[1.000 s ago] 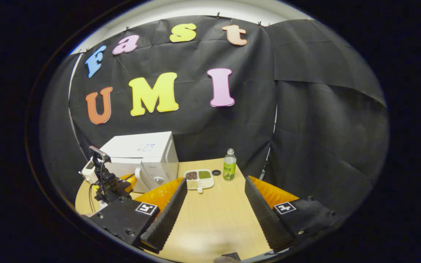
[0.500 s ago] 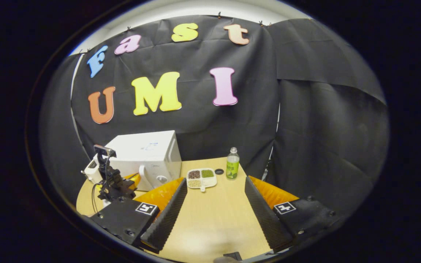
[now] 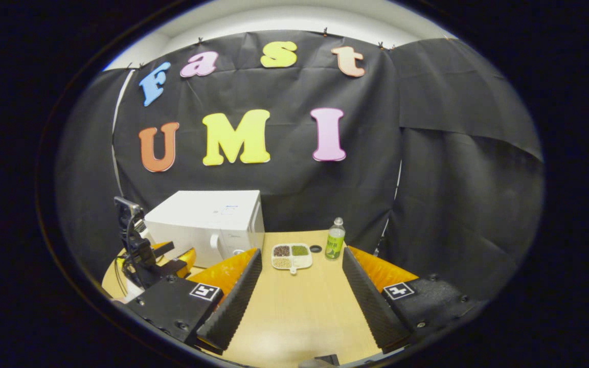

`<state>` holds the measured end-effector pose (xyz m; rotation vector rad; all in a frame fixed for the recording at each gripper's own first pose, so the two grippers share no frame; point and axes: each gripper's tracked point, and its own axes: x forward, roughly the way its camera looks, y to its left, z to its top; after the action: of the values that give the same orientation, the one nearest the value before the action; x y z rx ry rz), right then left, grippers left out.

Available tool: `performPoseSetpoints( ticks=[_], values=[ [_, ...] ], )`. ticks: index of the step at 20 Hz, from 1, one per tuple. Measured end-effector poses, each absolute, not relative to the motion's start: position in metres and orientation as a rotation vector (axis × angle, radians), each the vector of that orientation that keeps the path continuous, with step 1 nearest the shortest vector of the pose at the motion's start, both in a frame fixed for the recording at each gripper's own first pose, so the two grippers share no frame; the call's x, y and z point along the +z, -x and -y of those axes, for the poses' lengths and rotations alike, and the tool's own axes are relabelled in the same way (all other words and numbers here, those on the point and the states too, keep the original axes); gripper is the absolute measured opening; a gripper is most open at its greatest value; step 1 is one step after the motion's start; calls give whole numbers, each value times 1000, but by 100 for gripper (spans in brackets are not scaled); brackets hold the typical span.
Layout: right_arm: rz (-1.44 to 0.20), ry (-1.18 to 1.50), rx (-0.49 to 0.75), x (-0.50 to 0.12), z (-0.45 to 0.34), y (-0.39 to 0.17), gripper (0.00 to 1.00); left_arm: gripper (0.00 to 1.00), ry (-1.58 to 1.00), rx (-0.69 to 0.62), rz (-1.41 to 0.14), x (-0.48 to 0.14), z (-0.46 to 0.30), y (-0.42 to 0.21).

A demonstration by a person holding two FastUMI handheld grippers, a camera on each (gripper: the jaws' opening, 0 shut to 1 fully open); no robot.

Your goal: Open the microwave oven with the left hand, put the food in, and close the microwave oven.

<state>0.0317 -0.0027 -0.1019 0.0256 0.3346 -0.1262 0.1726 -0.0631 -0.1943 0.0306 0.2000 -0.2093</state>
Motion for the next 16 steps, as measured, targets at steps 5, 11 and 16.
performPoseSetpoints(
  ticks=[5,11,16],
  values=[
    [-297,-48,-102,-97,-11,-19,92,97,-16,-170,-122,-132,29,-111],
    [-233,-43,-97,-88,-2,-8,100,96,-25,-119,-36,-71,-10,-39],
    [-188,-76,-67,-72,10,6,100,96,-55,-81,-26,-40,-22,0]
  ],
)
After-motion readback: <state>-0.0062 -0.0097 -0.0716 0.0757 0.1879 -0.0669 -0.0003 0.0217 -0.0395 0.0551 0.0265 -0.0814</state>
